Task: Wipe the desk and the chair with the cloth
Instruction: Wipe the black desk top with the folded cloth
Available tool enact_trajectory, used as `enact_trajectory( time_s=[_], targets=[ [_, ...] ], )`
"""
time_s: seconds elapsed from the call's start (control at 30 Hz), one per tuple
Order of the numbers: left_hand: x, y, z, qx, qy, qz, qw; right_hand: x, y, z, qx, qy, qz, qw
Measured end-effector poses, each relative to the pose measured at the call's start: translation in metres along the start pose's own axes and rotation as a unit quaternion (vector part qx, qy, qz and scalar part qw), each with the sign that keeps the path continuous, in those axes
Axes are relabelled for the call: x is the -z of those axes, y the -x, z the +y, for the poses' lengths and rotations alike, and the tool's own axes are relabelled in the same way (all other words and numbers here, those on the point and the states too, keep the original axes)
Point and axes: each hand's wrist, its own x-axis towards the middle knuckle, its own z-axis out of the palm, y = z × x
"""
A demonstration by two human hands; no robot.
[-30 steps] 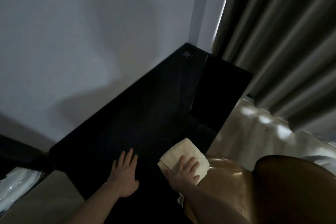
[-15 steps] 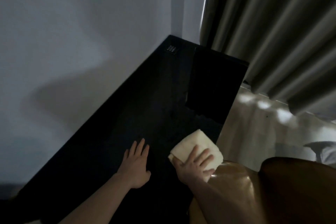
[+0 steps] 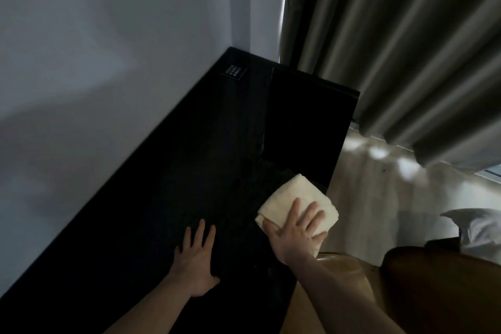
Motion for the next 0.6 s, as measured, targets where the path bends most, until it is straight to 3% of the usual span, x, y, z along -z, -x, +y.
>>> enact_trajectory(
  time_s=[0.23, 0.4, 0.6],
  targets=[
    [0.003, 0.010, -0.002, -0.001, 0.005, 0.000, 1.000, -0.028, 0.045, 0.000, 0.010, 0.026, -0.025, 0.999],
    [0.016, 0.010, -0.004, -0.009, 0.016, -0.049, 0.999, -0.026, 0.040, 0.006, 0.022, 0.031, -0.028, 0.999],
    [0.002, 0.000, -0.011, -0.004, 0.013, -0.025, 1.000, -0.026, 0.031, 0.002, 0.016, 0.041, -0.002, 0.999]
  ],
)
